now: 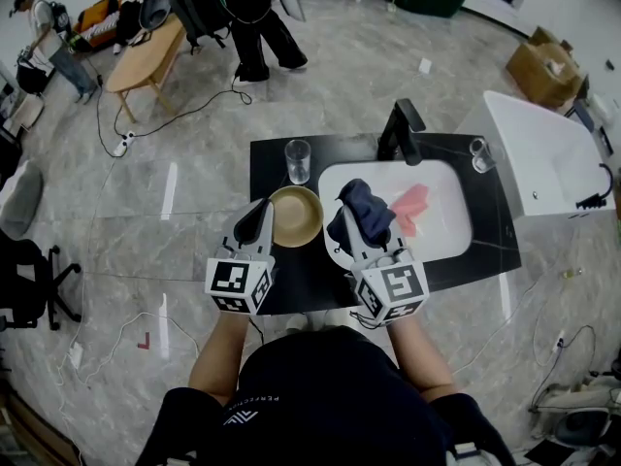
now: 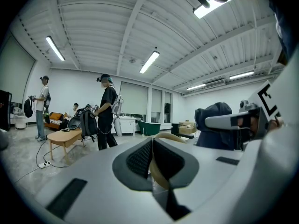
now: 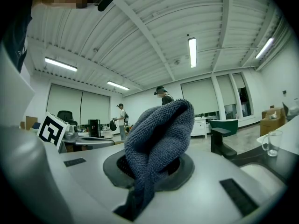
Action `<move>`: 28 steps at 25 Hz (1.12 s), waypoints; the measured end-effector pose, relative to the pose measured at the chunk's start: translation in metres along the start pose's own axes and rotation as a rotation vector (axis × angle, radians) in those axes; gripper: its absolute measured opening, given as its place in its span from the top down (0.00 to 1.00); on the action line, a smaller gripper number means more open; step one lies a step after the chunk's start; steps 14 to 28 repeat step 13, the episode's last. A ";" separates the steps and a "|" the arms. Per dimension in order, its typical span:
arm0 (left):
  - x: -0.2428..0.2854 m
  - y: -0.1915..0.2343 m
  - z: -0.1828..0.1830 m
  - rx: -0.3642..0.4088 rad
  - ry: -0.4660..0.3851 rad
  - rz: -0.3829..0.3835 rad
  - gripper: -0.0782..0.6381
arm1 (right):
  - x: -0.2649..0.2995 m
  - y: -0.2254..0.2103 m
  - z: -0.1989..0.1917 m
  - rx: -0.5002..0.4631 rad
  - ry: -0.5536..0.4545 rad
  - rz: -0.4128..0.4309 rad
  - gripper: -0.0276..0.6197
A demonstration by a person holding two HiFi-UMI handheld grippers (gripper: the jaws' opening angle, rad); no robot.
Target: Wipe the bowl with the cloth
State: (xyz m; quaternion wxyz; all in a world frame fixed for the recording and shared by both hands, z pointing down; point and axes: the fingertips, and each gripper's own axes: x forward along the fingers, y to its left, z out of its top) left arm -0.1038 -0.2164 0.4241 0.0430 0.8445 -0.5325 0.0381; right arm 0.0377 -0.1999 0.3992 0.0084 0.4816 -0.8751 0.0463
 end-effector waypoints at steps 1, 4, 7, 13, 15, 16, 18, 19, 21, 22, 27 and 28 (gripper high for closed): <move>0.000 0.000 -0.001 -0.002 0.002 -0.001 0.87 | 0.000 0.001 0.000 0.005 0.001 0.002 0.87; -0.001 0.001 -0.003 -0.007 0.005 -0.004 0.87 | 0.000 0.002 -0.001 0.014 0.001 0.008 0.87; 0.000 -0.001 -0.004 -0.010 0.007 -0.009 0.87 | 0.000 0.004 0.000 0.014 -0.004 0.011 0.87; -0.001 -0.003 -0.005 -0.014 0.014 -0.014 0.87 | -0.004 0.004 0.002 0.023 -0.006 0.011 0.87; -0.001 -0.003 -0.005 -0.014 0.014 -0.014 0.87 | -0.004 0.004 0.002 0.023 -0.006 0.011 0.87; -0.001 -0.003 -0.005 -0.014 0.014 -0.014 0.87 | -0.004 0.004 0.002 0.023 -0.006 0.011 0.87; -0.001 -0.003 -0.005 -0.014 0.014 -0.014 0.87 | -0.004 0.004 0.002 0.023 -0.006 0.011 0.87; -0.001 -0.003 -0.005 -0.014 0.014 -0.014 0.87 | -0.004 0.004 0.002 0.023 -0.006 0.011 0.87; -0.001 -0.003 -0.005 -0.014 0.014 -0.014 0.87 | -0.004 0.004 0.002 0.023 -0.006 0.011 0.87; -0.001 -0.003 -0.005 -0.014 0.014 -0.014 0.87 | -0.004 0.004 0.002 0.023 -0.006 0.011 0.87; -0.001 -0.003 -0.005 -0.014 0.014 -0.014 0.87 | -0.004 0.004 0.002 0.023 -0.006 0.011 0.87; -0.001 -0.003 -0.005 -0.014 0.014 -0.014 0.87 | -0.004 0.004 0.002 0.023 -0.006 0.011 0.87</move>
